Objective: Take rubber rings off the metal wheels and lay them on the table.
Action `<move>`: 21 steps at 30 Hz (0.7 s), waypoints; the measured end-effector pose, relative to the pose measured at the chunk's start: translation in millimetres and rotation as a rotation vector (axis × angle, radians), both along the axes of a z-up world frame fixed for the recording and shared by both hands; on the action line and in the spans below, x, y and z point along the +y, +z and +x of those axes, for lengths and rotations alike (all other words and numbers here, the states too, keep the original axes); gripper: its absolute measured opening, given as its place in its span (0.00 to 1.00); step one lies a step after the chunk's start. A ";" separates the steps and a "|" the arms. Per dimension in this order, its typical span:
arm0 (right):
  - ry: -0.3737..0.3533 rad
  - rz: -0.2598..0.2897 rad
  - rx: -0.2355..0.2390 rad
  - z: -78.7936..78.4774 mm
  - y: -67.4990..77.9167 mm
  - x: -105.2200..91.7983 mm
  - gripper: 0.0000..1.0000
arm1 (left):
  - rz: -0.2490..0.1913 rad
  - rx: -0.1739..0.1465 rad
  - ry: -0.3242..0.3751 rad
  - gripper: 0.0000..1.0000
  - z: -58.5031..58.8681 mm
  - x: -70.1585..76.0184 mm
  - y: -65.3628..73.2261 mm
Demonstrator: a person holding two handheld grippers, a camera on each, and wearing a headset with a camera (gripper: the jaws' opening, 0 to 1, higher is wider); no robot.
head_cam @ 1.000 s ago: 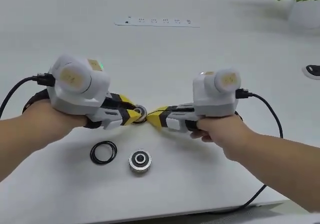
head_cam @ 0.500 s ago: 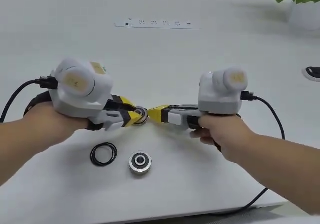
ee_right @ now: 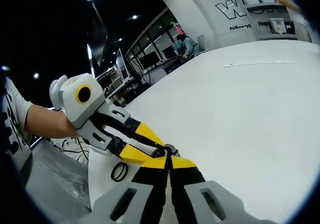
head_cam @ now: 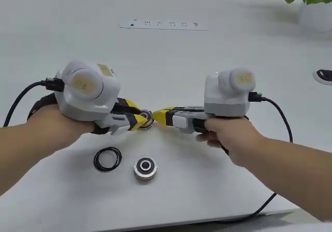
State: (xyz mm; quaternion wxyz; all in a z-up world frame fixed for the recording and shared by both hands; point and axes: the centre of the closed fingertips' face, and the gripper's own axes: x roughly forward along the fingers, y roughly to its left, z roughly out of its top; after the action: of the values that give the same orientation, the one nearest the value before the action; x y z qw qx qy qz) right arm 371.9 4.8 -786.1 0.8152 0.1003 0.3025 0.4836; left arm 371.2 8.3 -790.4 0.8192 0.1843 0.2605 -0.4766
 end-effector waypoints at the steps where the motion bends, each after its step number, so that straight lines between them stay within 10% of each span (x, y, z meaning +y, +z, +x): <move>1: 0.004 -0.004 -0.005 -0.4 0.1 0.5 0.00 | 0.001 0.000 0.000 0.12 -0.1 0.0 0.0; 21: 0.029 0.010 -0.010 -3.3 -1.1 2.9 0.00 | 0.013 -0.010 -0.009 0.12 -1.9 -0.9 0.0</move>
State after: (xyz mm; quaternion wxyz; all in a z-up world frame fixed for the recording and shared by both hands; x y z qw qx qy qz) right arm 368.6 7.7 -787.2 0.8090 0.0975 0.2977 0.4974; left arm 369.3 7.4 -790.4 0.8171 0.1929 0.2587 -0.4778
